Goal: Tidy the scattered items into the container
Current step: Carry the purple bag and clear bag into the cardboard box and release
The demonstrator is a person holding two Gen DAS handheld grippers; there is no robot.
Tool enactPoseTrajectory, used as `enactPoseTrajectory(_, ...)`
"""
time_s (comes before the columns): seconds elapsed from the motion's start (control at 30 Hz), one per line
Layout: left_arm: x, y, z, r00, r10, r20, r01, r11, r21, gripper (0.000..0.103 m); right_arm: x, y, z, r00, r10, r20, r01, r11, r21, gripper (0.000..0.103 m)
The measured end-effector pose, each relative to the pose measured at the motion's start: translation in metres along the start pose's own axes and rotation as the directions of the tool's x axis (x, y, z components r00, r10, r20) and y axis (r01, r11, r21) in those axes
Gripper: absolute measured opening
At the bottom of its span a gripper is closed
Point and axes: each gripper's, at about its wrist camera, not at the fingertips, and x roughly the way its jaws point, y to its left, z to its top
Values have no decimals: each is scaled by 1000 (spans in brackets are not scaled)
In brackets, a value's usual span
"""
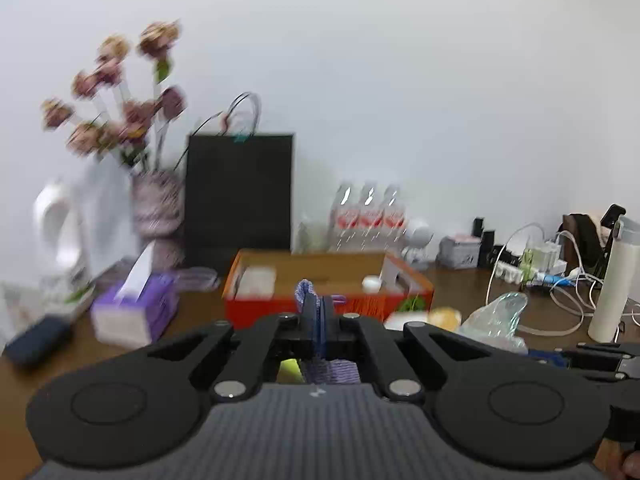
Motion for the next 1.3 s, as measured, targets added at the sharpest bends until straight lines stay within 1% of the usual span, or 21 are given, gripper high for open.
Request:
enactPoseTrajectory(0.1,39,6,31,1000,-16,19,16,1000,-20,2,31,-12,28,1000,10,-5,-10,1000,6,10)
enactPoseTrajectory(0.17,72,14,47,999,-12,43,15,996,-83,2,57,-22,50,1000,13,-11,-13,1000,11,10)
enactPoseTrajectory(0.27,132,25,64,999,-32,33,37,983,-182,2,109,-42,87,999,28,-32,-27,998,51,10)
enactPoseTrajectory(0.37,194,35,76,999,-42,-3,40,968,-247,2,173,-63,117,992,34,-121,-22,995,101,10)
enactPoseTrajectory(0.47,252,37,85,998,-28,-51,14,967,-253,2,247,-80,141,968,38,-248,2,987,159,10)
enactPoseTrajectory(0.53,288,37,86,995,-18,-96,-6,969,-249,2,291,-85,150,949,34,-313,19,986,163,10)
enactPoseTrajectory(0.6,324,41,79,988,14,-152,-55,962,-269,2,333,-87,152,926,5,-378,55,987,148,10)
enactPoseTrajectory(0.67,356,42,68,973,60,-223,-118,959,-256,2,374,-89,146,887,-8,-462,82,987,139,10)
enactPoseTrajectory(0.73,379,42,56,954,110,-278,-170,965,-199,2,407,-90,137,847,-24,-532,99,989,112,10)
enactPoseTrajectory(0.77,387,43,52,943,133,-305,-194,965,-178,3,419,-91,133,833,-33,-553,107,989,104,10)
enactPoseTrajectory(0.87,406,50,42,894,194,-403,-274,950,-151,3,448,-91,123,785,-42,-618,106,992,66,11)
enactPoseTrajectory(0.93,417,54,37,858,190,-477,-281,951,-127,5,460,-92,120,758,-48,-650,108,993,53,17)
enactPoseTrajectory(0.97,421,54,35,840,188,-509,-275,956,-100,6,464,-92,121,746,-47,-665,109,993,52,25)
enactPoseTrajectory(1.0,426,55,33,822,185,-538,-260,963,-66,16,467,-93,122,737,-43,-675,104,993,50,29)
enactPoseTrajectory(1.03,429,55,32,809,180,-560,-241,970,-37,23,467,-93,124,735,-41,-677,97,994,45,29)
enactPoseTrajectory(1.07,430,56,32,800,175,-574,-227,974,-19,42,465,-93,126,736,-41,-676,94,995,42,34)
enactPoseTrajectory(1.1,431,58,34,792,169,-587,-214,977,-8,53,463,-95,130,735,-44,-676,97,994,41,40)
enactPoseTrajectory(1.17,429,62,41,777,155,-610,-197,980,-2,54,454,-97,140,738,-41,-674,103,993,53,47)
enactPoseTrajectory(1.2,425,65,48,776,145,-614,-189,982,-6,55,448,-98,147,738,-38,-674,104,993,58,51)
enactPoseTrajectory(1.23,420,67,55,779,144,-610,-188,982,-9,59,442,-99,154,737,-35,-675,104,993,62,54)
enactPoseTrajectory(1.3,412,71,74,781,153,-606,-190,982,2,89,428,-102,167,729,-25,-684,102,992,72,61)
